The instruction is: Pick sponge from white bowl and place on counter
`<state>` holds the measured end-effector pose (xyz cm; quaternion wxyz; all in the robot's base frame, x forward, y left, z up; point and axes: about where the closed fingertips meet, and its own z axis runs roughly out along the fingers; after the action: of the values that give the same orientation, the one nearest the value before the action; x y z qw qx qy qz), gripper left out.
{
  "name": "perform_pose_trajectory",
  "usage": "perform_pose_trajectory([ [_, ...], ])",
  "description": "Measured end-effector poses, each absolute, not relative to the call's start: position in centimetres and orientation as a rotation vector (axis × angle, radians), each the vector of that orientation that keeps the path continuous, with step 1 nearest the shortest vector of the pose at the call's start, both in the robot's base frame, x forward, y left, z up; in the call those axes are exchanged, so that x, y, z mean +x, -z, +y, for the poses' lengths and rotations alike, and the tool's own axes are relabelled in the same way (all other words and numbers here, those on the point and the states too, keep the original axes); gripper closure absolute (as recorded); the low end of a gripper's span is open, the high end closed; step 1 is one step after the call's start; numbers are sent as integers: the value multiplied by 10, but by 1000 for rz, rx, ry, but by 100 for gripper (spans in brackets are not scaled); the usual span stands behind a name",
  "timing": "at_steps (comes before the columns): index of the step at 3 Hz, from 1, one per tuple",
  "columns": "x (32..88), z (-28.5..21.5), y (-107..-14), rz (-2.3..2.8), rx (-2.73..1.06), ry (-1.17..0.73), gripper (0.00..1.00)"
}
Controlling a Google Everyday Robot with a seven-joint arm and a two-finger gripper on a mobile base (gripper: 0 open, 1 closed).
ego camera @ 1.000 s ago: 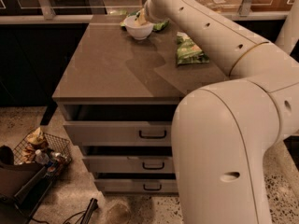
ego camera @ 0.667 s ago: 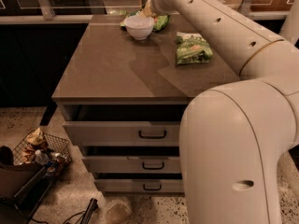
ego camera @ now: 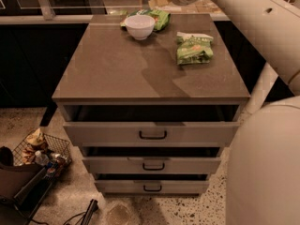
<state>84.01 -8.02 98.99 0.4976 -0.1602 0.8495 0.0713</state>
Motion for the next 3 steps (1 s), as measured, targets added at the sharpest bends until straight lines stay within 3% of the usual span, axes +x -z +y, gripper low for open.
perform_pose_trajectory([
  [2,733,-68,-999,2061,-502,-354,100],
  [3,678,-31,-963,2108,-585,-513,100],
])
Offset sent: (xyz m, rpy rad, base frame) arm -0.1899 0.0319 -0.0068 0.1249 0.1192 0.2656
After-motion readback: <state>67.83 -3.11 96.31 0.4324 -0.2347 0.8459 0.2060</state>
